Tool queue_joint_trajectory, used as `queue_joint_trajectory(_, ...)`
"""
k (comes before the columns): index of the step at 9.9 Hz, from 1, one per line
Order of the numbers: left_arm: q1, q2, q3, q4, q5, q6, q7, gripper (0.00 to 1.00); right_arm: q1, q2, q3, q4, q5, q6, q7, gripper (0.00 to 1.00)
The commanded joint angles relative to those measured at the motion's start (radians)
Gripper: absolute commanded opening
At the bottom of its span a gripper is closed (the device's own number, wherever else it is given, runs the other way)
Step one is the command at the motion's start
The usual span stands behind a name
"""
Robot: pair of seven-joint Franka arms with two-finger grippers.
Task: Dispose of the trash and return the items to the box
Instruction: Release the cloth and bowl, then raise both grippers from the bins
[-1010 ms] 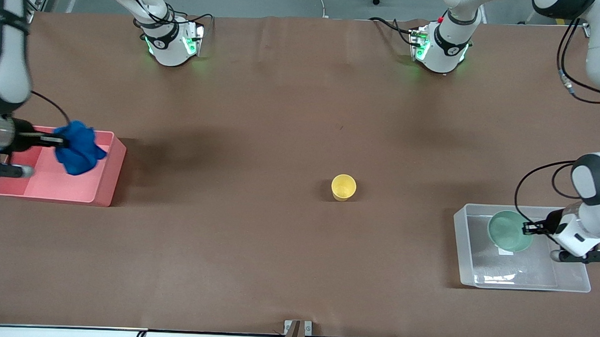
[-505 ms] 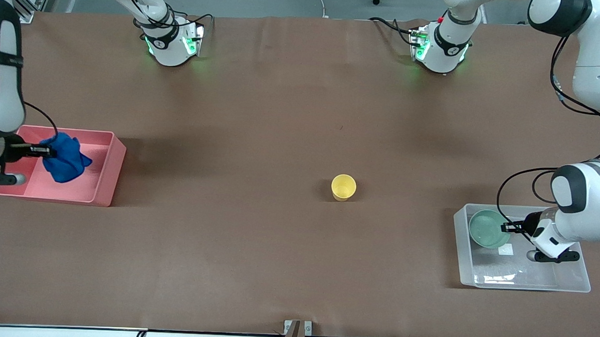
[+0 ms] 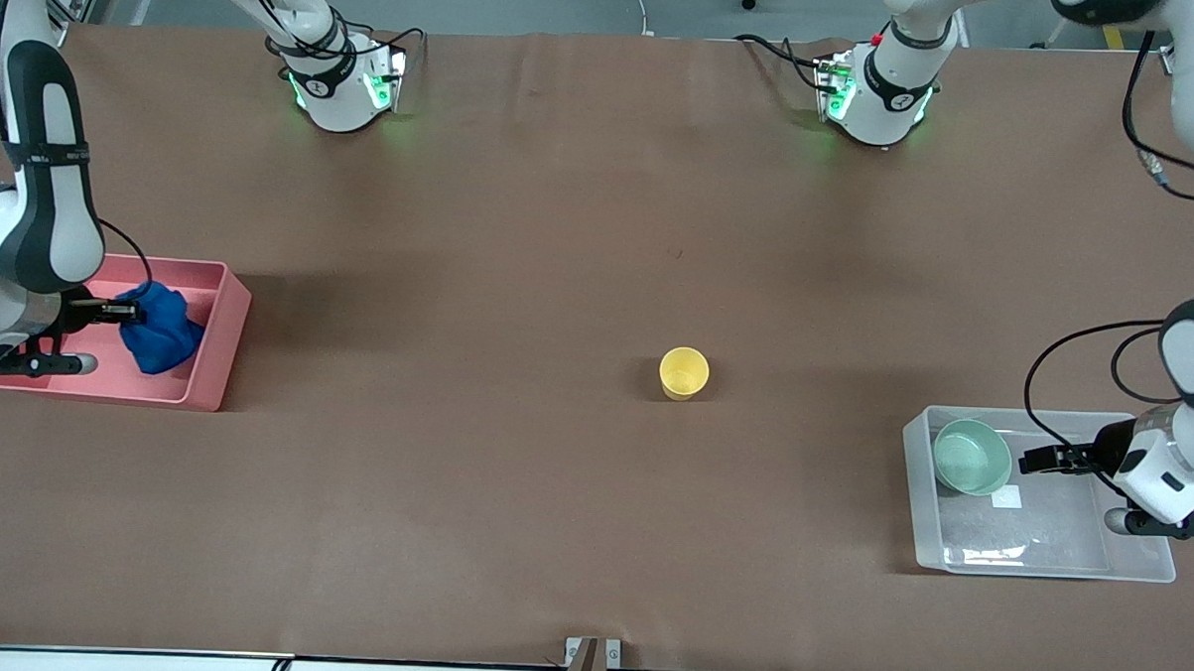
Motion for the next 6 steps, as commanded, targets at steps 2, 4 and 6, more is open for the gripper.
queue_joint_trajectory(2,-0.18,-0.03,-0.049,-0.066,0.003,-0.066,-0.277,1.0,0.011,-0.041,0.004,0.036,-0.007,-0.07,0.0,1.0)
queue_joint_trajectory(4,-0.331,-0.001,-0.054,-0.073,0.011,-0.047,-0.488,0.98,0.025,-0.113,0.006,0.16,-0.007,-0.222,0.128,1.0)
queue_joint_trajectory(6,-0.448,0.057,-0.054,-0.086,0.012,0.048,-0.687,0.93,0.051,-0.214,0.015,0.203,-0.005,-0.283,0.266,1.0)
